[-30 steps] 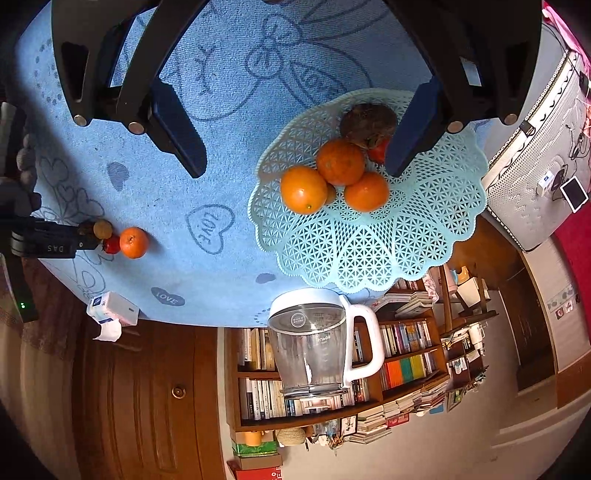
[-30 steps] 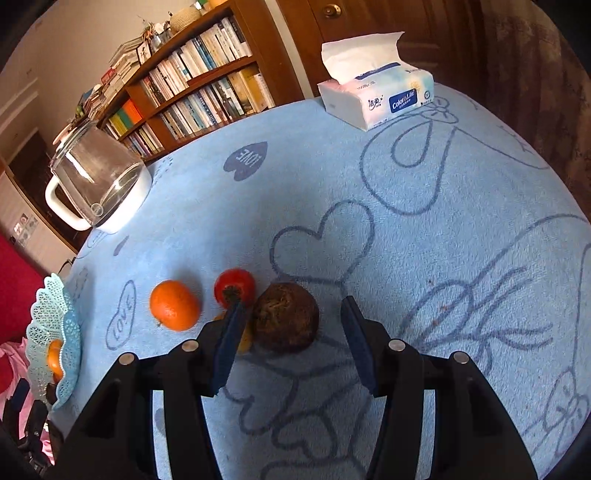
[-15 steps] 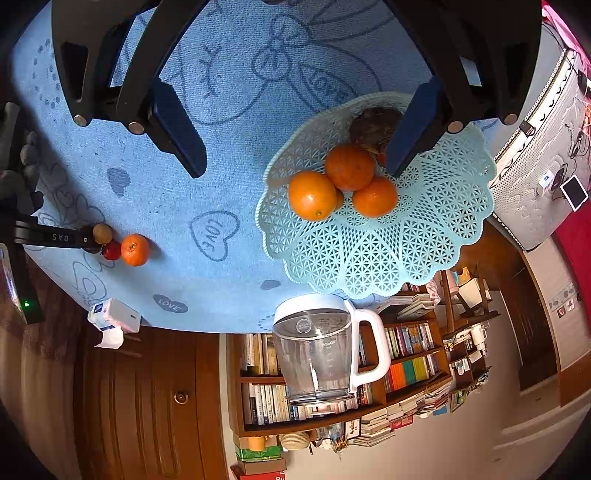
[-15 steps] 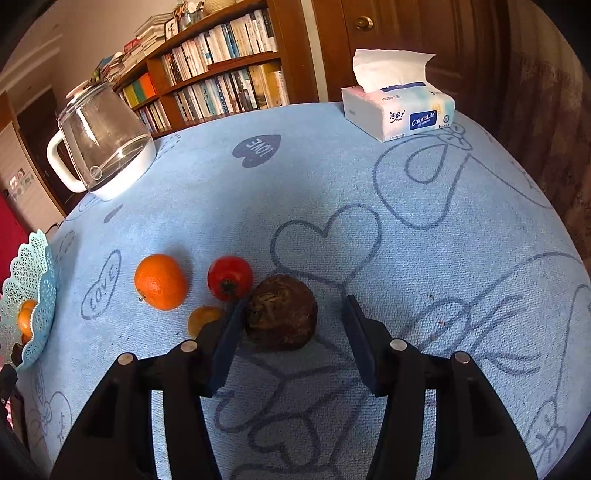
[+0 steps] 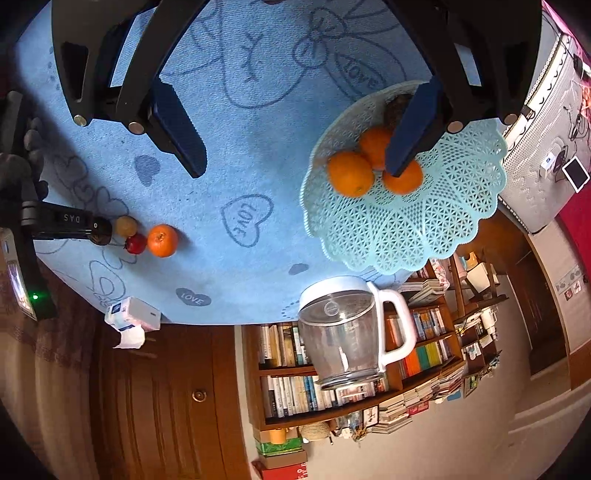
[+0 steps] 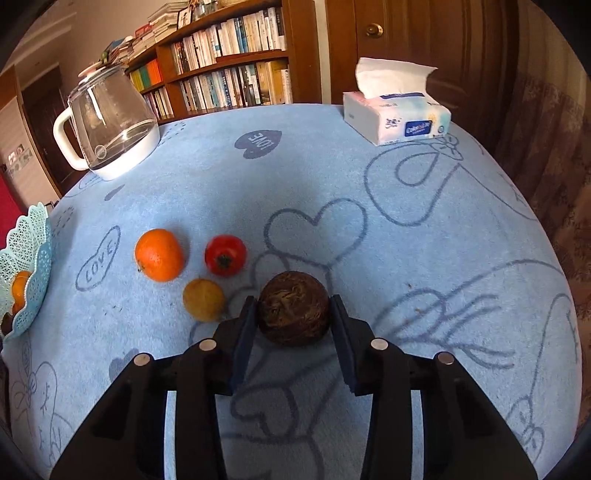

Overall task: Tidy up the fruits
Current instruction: 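Grasp the small orange with the left gripper while the right gripper holds the brown fruit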

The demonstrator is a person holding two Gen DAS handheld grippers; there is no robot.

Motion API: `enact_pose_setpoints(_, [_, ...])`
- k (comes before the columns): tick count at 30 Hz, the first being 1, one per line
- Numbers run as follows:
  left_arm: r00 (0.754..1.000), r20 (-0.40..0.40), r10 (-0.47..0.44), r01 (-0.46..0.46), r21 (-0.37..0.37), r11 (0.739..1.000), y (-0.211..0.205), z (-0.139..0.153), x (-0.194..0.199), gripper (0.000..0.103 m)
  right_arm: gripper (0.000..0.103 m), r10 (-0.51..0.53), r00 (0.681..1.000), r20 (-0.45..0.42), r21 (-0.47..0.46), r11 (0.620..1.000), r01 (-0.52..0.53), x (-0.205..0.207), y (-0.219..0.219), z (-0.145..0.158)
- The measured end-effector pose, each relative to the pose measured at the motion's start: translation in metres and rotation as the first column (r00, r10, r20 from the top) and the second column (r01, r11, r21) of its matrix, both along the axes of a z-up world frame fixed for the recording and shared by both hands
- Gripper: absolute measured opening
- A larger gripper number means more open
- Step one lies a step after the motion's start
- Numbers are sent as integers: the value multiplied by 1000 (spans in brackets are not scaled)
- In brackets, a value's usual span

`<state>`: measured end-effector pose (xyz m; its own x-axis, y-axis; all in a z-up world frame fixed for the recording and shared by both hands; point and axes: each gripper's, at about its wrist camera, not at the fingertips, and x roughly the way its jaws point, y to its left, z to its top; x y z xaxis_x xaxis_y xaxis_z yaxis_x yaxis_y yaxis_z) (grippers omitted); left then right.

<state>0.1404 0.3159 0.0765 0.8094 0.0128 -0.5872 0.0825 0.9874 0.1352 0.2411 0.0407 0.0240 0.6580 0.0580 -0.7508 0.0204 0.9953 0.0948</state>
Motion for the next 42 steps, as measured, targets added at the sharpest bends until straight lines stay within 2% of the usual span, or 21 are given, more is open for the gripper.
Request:
enact_pose_setpoints(6, [999, -3, -46, 46, 38, 998, -32, -2, 12, 98, 40, -33, 999, 10, 65, 997, 33, -31, -31, 5])
enact_pose_setpoints(10, [996, -45, -74, 74, 12, 997, -52, -7, 29, 98, 40, -46, 999, 20, 106, 993, 43, -45, -44, 3])
enact_pose_setpoints(16, [989, -58, -135, 136, 14, 991, -87, -13, 52, 97, 40, -37, 999, 21, 166, 986, 33, -49, -47, -2])
enact_pose_setpoints(18, [986, -73, -150, 150, 1, 989, -94, -15, 63, 88, 40, -31, 999, 24, 180, 983, 26, -51, -45, -2])
enact_pose_setpoints(25, [974, -135, -180, 173, -62, 983, -112, -26, 100, 76, 40, -35, 999, 16, 178, 983, 31, -53, -41, -9])
enact_pose_setpoints(30, [965, -172, -199, 184, -101, 978, -121, -37, 119, 61, 40, -36, 999, 20, 161, 986, 33, -53, -39, -11])
enact_pose_setpoints(35, [958, -183, -220, 194, -145, 970, -127, -45, 132, 55, 41, -35, 999, 19, 165, 986, 32, -51, -38, -11])
enact_pose_setpoints(39, [948, -189, -258, 223, -184, 957, -132, -52, 135, 39, 41, -33, 999, 20, 167, 986, 30, -50, -39, -11])
enact_pose_setpoints(42, [944, -193, -268, 227, -213, 950, -129, -57, 135, 39, 41, -30, 999, 20, 167, 986, 27, -49, -39, -11])
